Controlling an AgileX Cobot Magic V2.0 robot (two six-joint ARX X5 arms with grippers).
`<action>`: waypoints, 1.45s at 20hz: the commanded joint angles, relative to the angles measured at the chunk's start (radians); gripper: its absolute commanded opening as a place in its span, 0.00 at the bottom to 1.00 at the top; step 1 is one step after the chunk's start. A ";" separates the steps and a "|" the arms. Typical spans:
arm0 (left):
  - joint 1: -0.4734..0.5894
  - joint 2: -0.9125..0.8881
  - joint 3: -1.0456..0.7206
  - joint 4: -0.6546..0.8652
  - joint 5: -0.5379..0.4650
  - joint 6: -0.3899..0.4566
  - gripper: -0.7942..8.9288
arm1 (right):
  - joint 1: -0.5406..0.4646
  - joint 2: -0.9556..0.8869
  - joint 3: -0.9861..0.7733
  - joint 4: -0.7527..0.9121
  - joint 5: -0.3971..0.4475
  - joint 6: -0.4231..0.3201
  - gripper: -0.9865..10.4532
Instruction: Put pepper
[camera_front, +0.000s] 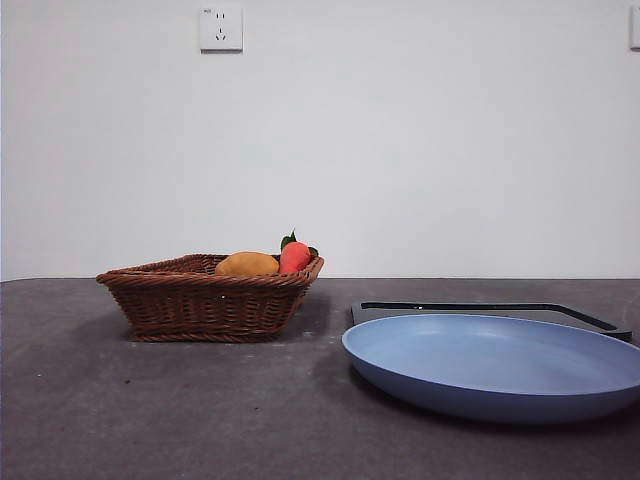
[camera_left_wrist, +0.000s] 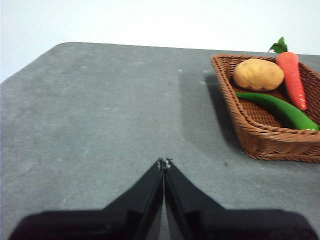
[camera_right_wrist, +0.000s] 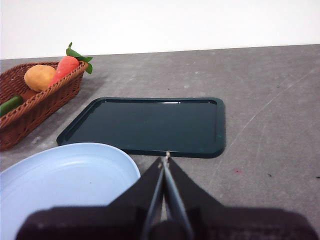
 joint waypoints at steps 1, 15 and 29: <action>0.003 -0.003 -0.011 0.018 0.040 -0.018 0.09 | 0.001 -0.003 -0.006 0.000 0.002 0.084 0.10; 0.003 0.000 0.028 0.026 0.290 -0.288 0.09 | 0.002 0.010 0.053 0.024 -0.005 0.416 0.09; 0.003 0.282 0.383 -0.157 0.462 -0.201 0.09 | 0.005 0.315 0.439 -0.154 -0.150 0.303 0.09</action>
